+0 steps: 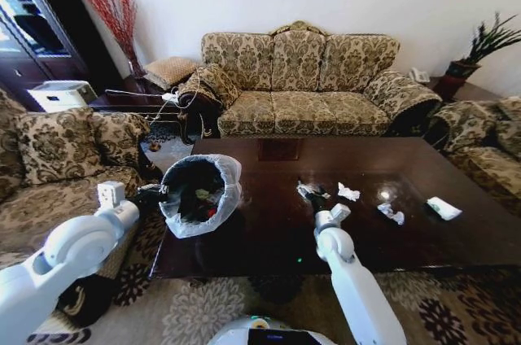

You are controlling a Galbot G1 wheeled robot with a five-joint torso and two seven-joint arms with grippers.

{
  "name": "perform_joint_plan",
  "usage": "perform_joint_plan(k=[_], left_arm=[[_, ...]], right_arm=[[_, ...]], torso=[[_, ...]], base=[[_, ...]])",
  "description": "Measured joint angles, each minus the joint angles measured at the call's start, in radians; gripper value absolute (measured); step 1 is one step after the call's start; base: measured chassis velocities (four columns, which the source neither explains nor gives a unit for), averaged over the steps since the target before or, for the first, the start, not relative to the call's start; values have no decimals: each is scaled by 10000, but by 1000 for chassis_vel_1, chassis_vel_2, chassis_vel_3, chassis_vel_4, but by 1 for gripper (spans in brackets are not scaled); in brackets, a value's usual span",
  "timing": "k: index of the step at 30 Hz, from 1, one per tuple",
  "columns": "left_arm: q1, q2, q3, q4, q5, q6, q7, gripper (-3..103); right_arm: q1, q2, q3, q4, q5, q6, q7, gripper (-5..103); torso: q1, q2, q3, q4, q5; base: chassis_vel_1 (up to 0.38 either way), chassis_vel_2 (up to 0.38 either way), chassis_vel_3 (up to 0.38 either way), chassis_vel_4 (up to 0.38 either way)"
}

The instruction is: Move to the front of the table and place the trash on the table into the trash bin.

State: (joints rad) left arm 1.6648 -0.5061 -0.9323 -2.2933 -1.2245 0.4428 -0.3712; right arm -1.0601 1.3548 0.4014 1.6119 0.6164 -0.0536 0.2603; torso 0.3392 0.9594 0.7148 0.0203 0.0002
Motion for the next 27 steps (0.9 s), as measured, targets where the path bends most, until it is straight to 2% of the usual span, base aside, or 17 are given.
perform_joint_plan(k=[5,8,11,17,22,27], left_arm=[[15,-65,0,-83,28,0,16,0],[17,-82,0,-154,30,0,23,0],[43,-114,-2,-237,29,0,44,0],[99,-269,-40,-292,76,-2,35,0],[100,-341,-5,-299,146,-15,51,0],[130,-428,17,-282,229,-55,159,0]], right_arm=[[256,11,103,-731,-45,151,218,100],[500,61,61,-1220,-128,344,375,100],[764,119,25,-1642,-298,327,480,100],[1277,257,-207,-2351,-461,-5,554,100],[1672,358,-287,-2853,-511,-62,568,100],[2139,423,-383,-3458,-479,-54,590,100]], torso=[[0,0,0,-2,-5],[0,0,0,-3,9],[0,0,0,-8,7],[0,0,0,1,-16],[-1,0,-1,8,-6],[0,0,0,-3,5]], base=[[-272,-265,252,248],[-234,-251,232,217],[-160,-185,92,122],[-8,0,4,-3],[28,44,-15,-22],[0,0,0,0]])
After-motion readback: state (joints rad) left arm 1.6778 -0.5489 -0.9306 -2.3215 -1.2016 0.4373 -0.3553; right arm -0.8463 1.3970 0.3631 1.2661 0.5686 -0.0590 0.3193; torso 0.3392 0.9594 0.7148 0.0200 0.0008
